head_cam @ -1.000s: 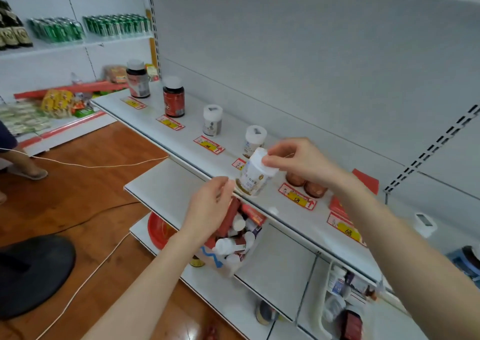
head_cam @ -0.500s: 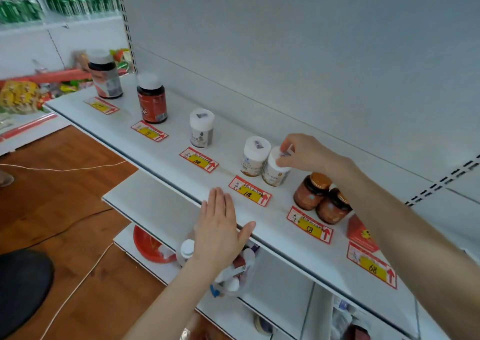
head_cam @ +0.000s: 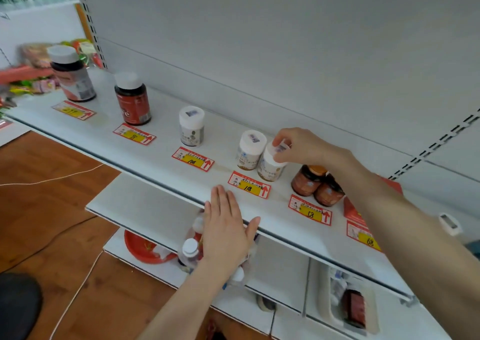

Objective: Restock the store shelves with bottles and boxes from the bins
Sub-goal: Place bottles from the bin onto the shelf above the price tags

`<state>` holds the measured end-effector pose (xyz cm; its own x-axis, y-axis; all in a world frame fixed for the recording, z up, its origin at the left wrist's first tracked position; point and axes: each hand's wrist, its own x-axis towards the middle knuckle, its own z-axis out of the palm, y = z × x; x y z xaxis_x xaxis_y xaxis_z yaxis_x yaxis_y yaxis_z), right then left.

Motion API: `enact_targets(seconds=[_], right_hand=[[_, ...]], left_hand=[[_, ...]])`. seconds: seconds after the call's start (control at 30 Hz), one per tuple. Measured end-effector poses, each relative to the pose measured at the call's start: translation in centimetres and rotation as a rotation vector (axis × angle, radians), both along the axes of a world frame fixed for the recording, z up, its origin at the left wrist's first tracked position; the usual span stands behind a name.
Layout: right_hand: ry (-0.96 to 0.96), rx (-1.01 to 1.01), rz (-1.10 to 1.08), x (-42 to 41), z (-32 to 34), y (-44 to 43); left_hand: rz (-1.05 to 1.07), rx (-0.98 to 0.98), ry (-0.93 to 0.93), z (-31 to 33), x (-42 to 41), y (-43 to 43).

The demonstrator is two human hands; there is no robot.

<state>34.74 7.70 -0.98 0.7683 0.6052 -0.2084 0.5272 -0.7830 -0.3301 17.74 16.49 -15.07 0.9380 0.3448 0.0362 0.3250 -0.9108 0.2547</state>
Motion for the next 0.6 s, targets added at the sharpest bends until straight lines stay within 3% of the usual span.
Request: enact_targets(seconds=[0.27, 0.43, 0.6], right_hand=[[-0.075, 0.008, -0.080, -1.4, -0.6, -0.1], [-0.267, 0.270, -0.218, -5.3, -0.4, -2.8], [-0.339, 0.327, -0.305, -10.5, 0.2, -9.0]], left_hand=[[-0.027, -0.033, -0.121, -0.3, -0.1, 0.0], [-0.058, -0.052, -0.157, -1.0, -0.2, 0.2], [-0.191, -0.044, -0.293, -1.1, -1.4, 0.5]])
